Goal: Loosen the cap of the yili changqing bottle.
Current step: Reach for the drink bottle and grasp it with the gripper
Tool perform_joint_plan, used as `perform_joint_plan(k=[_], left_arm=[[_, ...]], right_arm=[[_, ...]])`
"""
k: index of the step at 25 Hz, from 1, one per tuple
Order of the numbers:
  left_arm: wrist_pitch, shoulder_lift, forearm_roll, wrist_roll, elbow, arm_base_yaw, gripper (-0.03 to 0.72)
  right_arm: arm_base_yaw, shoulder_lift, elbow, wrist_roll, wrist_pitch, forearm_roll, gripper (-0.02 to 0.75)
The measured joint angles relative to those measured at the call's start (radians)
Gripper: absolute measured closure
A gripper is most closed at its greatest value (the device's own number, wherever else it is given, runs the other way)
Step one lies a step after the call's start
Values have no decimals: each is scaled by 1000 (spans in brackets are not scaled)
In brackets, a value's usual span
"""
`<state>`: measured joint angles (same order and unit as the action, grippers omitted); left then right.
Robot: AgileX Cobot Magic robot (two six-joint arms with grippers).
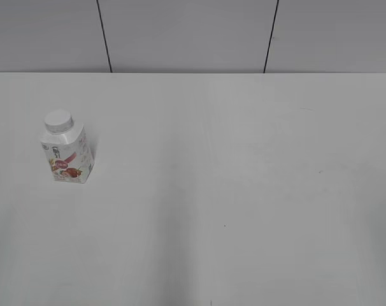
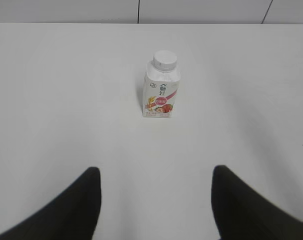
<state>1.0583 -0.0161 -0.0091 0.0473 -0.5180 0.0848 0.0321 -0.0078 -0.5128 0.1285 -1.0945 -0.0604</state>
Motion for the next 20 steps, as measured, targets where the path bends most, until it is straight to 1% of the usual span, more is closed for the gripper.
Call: perform_joint_plan(k=[20], left_arm=[[0, 0, 0, 0, 0, 0, 252]], right_arm=[[0, 0, 0, 0, 0, 0, 246]])
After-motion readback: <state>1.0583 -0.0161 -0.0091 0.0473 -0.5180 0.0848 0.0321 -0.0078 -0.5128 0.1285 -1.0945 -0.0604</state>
